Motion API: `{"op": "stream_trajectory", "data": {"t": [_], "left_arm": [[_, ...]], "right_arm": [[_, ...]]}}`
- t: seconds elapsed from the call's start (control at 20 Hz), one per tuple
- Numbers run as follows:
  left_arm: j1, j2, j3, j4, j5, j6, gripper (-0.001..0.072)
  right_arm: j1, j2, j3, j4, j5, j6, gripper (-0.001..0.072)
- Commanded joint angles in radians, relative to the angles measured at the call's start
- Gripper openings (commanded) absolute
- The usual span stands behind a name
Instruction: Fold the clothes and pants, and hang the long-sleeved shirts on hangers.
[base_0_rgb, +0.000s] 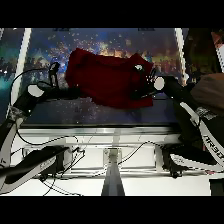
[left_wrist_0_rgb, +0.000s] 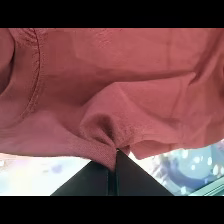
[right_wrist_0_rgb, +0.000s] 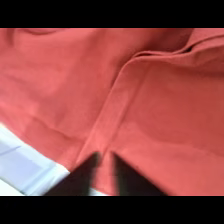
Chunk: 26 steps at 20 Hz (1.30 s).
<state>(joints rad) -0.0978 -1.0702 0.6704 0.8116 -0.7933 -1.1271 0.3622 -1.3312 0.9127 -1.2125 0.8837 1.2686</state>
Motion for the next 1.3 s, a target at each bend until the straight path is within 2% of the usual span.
{"op": "stream_trajectory", "data": {"t": [0.0,0.1,0.3,0.35,0.45,0.6,0.75,0.85,0.9,1.05,1.1,1.15,1.25], "left_arm": [[-0.002,-0.001,0.000,0.000,0.000,0.001,0.0016],[-0.002,-0.001,0.000,0.000,0.000,0.000,0.0016],[-0.002,-0.001,0.000,0.000,0.000,0.000,0.0016],[-0.002,-0.001,0.000,0.000,0.000,0.000,0.0017],[-0.002,-0.001,0.000,0.000,0.000,0.000,0.0017],[-0.002,-0.001,0.000,0.000,0.000,0.000,0.0016],[-0.002,-0.001,0.000,0.000,0.000,0.000,0.0016],[-0.002,-0.001,0.000,0.000,0.000,0.000,0.0017],[-0.002,-0.001,0.000,0.000,0.000,0.000,0.0016],[-0.002,-0.001,0.000,0.000,0.000,0.000,0.0016],[-0.002,-0.001,0.000,0.000,0.000,0.000,0.0016],[-0.002,-0.001,0.000,0.000,0.000,0.000,0.0016],[-0.002,-0.001,0.000,0.000,0.000,0.000,0.0016]], "right_arm": [[0.009,-0.002,-0.002,-0.001,0.065,-0.006,0.0546],[0.044,-0.002,-0.002,-0.028,0.101,-0.007,0.0548],[0.166,-0.021,-0.002,-0.139,0.058,0.001,0.0546],[0.187,-0.039,-0.002,-0.186,0.059,0.030,0.0540],[0.205,-0.076,-0.001,-0.259,0.059,0.103,0.0475],[0.205,-0.098,-0.002,-0.285,0.059,0.115,0.0437],[0.205,-0.098,-0.001,-0.378,0.057,0.204,0.0430],[0.205,-0.097,0.003,-0.391,0.058,0.208,0.0228],[0.205,-0.096,0.009,-0.391,0.057,0.208,0.0191],[0.205,-0.095,0.046,-0.390,0.058,0.208,0.0172],[0.205,-0.095,0.060,-0.390,0.057,0.208,0.0084],[0.205,-0.095,0.072,-0.390,0.057,0.208,0.0027],[0.205,-0.095,0.095,-0.391,0.060,0.208,0.0013]]}}
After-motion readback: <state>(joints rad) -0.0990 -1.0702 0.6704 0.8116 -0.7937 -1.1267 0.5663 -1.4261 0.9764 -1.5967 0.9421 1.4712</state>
